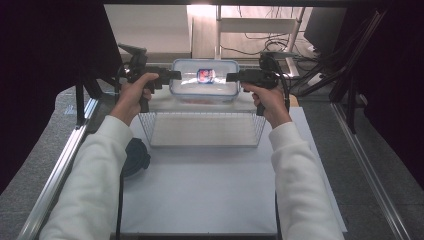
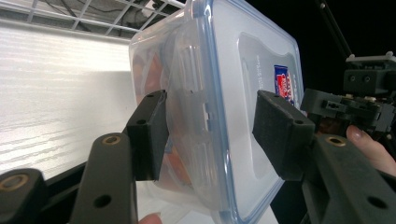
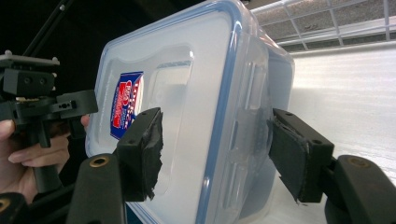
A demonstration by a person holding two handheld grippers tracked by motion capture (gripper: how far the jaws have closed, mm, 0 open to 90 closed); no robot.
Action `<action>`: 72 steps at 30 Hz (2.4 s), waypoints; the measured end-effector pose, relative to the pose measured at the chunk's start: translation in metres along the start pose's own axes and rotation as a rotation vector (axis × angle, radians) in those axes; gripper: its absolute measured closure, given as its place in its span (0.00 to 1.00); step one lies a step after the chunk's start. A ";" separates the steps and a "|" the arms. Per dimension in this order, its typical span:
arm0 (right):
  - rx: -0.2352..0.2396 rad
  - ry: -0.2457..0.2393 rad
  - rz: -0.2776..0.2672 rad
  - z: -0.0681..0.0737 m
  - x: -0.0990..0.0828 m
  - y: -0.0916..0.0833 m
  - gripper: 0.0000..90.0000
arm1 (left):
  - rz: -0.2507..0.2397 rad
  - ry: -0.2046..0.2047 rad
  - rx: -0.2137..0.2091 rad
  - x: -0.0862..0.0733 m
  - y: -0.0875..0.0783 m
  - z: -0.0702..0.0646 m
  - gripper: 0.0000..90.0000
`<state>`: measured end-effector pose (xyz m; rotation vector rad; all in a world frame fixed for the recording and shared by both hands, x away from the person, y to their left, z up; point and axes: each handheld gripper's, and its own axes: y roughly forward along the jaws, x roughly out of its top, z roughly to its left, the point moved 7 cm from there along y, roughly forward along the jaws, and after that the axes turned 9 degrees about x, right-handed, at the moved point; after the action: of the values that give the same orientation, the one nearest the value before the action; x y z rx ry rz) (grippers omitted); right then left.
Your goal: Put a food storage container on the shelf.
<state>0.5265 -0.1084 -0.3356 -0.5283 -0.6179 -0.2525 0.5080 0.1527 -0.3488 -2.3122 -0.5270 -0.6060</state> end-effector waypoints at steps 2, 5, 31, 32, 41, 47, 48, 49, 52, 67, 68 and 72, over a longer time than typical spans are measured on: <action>-0.007 0.008 0.002 0.000 0.000 0.001 0.40 | -0.007 -0.009 0.002 0.000 0.001 0.001 0.50; -0.017 0.032 0.001 -0.002 0.002 0.004 0.38 | -0.007 -0.027 0.006 -0.001 0.004 0.001 0.49; -0.105 -0.336 -0.063 0.029 -0.033 -0.050 0.16 | -0.153 0.373 0.153 -0.050 -0.041 -0.030 0.20; -0.101 -0.348 -0.061 0.029 -0.038 -0.054 0.16 | -0.151 0.389 0.156 -0.057 -0.044 -0.031 0.21; -0.069 -0.469 -0.022 0.030 -0.107 -0.083 0.25 | -0.122 0.510 0.186 -0.132 -0.068 -0.028 0.26; -0.077 -0.515 0.026 0.019 -0.167 -0.090 0.29 | -0.073 0.527 0.202 -0.192 -0.067 -0.010 0.29; -0.077 -0.515 0.026 0.019 -0.167 -0.090 0.29 | -0.073 0.527 0.202 -0.192 -0.067 -0.010 0.29; -0.078 -0.511 0.044 0.015 -0.184 -0.088 0.29 | -0.065 0.543 0.217 -0.201 -0.065 -0.007 0.29; -0.079 -0.512 0.074 0.010 -0.209 -0.085 0.30 | -0.026 0.597 0.266 -0.230 -0.056 0.001 0.29; -0.106 -0.470 0.194 -0.016 -0.279 -0.070 0.33 | 0.042 0.612 0.294 -0.283 -0.043 0.019 0.29; -0.106 -0.471 0.193 -0.016 -0.279 -0.070 0.33 | 0.044 0.611 0.294 -0.284 -0.042 0.019 0.29; -0.105 -0.486 0.191 -0.014 -0.279 -0.070 0.33 | 0.046 0.610 0.298 -0.285 -0.040 0.020 0.29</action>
<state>0.2867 -0.1552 -0.4880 -0.7535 -1.0217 0.0295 0.2616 0.1367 -0.4985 -1.7358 -0.2472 -1.0761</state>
